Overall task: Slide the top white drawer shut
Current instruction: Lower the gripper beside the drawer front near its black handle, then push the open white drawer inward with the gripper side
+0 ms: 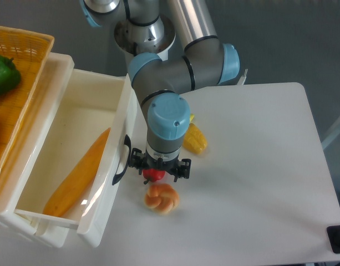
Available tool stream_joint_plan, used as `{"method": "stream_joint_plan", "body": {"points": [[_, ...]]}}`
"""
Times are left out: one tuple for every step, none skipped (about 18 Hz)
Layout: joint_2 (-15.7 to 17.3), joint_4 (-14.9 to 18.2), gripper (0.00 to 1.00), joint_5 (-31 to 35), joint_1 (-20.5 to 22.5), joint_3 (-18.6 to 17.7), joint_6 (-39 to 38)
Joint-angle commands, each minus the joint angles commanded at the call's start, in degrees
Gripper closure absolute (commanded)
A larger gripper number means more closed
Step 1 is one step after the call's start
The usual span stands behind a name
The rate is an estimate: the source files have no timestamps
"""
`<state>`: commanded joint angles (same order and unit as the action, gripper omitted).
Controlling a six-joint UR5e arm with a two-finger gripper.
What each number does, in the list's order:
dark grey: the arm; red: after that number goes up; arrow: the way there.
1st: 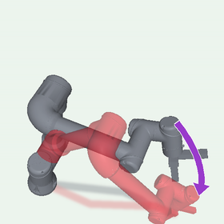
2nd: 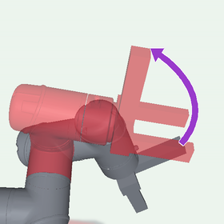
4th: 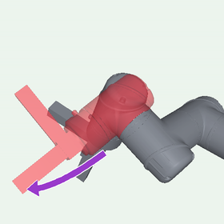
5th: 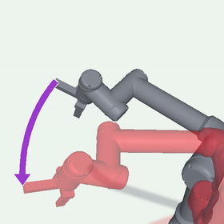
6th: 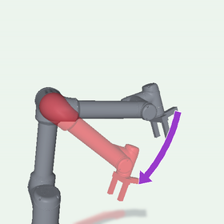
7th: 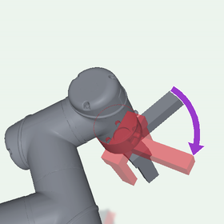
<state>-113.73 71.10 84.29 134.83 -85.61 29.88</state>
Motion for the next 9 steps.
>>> {"method": "stream_joint_plan", "body": {"points": [[0.0,0.0,0.0,0.0,-0.17,0.0,0.0],[0.0,0.09,0.0,0.0,-0.26,-0.09,0.0],[0.0,0.09,0.0,-0.09,-0.35,0.0,0.0],[0.09,0.09,0.0,-0.09,-0.44,-0.09,0.0],[0.18,0.09,0.0,-0.17,-0.53,-0.09,0.0],[0.35,0.09,0.0,-0.44,-0.88,-0.09,0.0],[0.44,0.09,0.0,-0.44,-1.05,-0.09,0.0],[0.44,0.09,0.0,-0.44,-1.23,-0.17,0.0],[0.44,0.09,0.0,-0.44,-1.75,-0.18,0.0]]}}
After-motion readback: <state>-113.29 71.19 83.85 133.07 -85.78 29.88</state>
